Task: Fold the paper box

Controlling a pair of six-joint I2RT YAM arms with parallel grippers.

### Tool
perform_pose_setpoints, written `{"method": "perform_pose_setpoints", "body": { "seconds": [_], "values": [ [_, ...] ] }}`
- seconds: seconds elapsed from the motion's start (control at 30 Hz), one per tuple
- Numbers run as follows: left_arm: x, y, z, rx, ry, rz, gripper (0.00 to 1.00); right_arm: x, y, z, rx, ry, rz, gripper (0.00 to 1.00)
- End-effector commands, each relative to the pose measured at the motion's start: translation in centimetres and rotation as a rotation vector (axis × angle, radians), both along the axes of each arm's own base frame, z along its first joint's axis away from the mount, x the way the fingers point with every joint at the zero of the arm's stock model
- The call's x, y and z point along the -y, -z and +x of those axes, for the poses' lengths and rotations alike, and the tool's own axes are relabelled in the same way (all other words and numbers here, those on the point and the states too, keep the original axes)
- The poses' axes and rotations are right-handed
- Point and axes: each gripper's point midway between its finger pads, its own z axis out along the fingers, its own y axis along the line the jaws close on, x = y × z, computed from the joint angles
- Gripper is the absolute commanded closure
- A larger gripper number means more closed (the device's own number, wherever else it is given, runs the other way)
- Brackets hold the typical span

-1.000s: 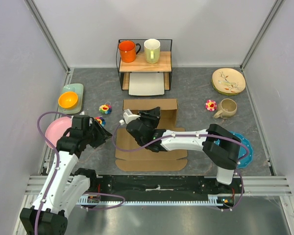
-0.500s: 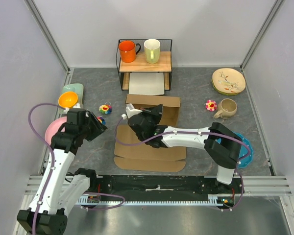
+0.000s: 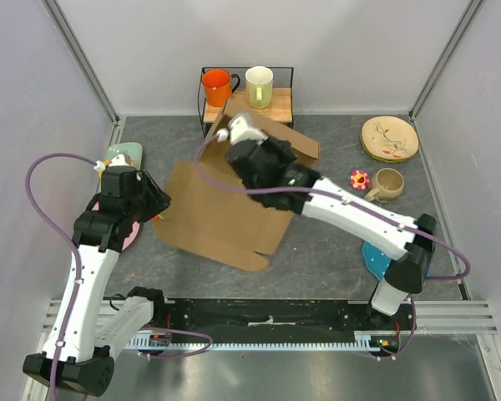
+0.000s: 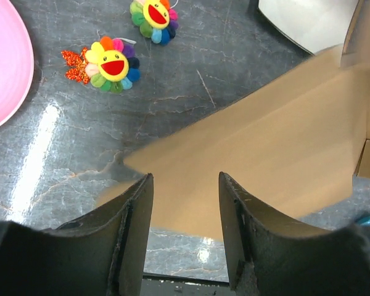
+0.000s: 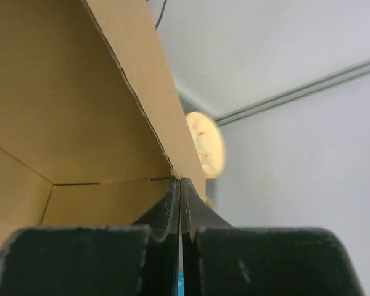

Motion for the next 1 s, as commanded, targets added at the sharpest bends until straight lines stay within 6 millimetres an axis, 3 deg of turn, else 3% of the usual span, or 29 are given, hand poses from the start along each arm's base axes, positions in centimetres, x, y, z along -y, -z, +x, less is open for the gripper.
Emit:
{"method": "perform_pose_setpoints", "body": {
  "seconds": [0.0, 0.03, 0.07, 0.13, 0.2, 0.23, 0.3, 0.33, 0.4, 0.53, 0.57, 0.7, 0.97],
  "values": [
    [0.3, -5.5, 0.8, 0.111, 0.027, 0.002, 0.47, 6.8, -3.5, -1.4, -0.095, 0.096, 0.371, 1.00],
    [0.6, -6.0, 1.1, 0.108, 0.034, 0.002, 0.48, 7.9, -3.0, -0.8, -0.143, 0.105, 0.440, 1.00],
    [0.6, -8.1, 1.4, 0.152, 0.036, -0.004, 0.48, 9.2, -3.2, -1.1, -0.148, 0.128, 0.521, 1.00],
    [1.0, -9.3, 1.9, 0.159, 0.044, -0.004, 0.48, 12.0, -2.3, -1.3, -0.215, 0.163, 0.612, 1.00],
    [1.1, -12.1, 2.1, 0.217, 0.043, -0.010, 0.48, 13.6, -1.6, -1.4, -0.243, 0.197, 0.709, 1.00],
    [1.2, -12.7, 2.2, 0.226, 0.047, -0.011, 0.48, 16.0, -1.2, -1.4, -0.242, 0.253, 0.757, 1.00],
    [1.3, -14.3, 2.5, 0.256, 0.045, -0.006, 0.48, 16.4, -0.5, -1.8, -0.290, 0.251, 0.880, 1.00],
    [1.5, -14.7, 2.7, 0.262, 0.051, -0.006, 0.48, 17.6, -0.1, -2.0, -0.288, 0.282, 0.917, 1.00],
    [1.7, -15.1, 2.9, 0.268, 0.060, -0.008, 0.48, 17.1, 0.4, -2.5, -0.331, 0.268, 1.006, 1.00],
    [2.1, -13.8, 2.8, 0.248, 0.073, -0.021, 0.48, 18.3, 1.8, -3.8, -0.359, 0.338, 1.220, 1.00],
    [2.2, -12.6, 2.7, 0.226, 0.077, -0.019, 0.48, 18.3, 2.2, -3.9, -0.367, 0.347, 1.264, 1.00],
    [2.6, -10.6, 1.8, 0.200, 0.098, -0.044, 0.48, 16.9, 3.0, -4.7, -0.381, 0.346, 1.509, 1.00],
    [6.2, -5.0, -0.1, 0.081, 0.230, -0.202, 0.49, 15.7, 8.8, -8.5, -0.449, 0.475, 1.708, 1.00]
  ]
}}
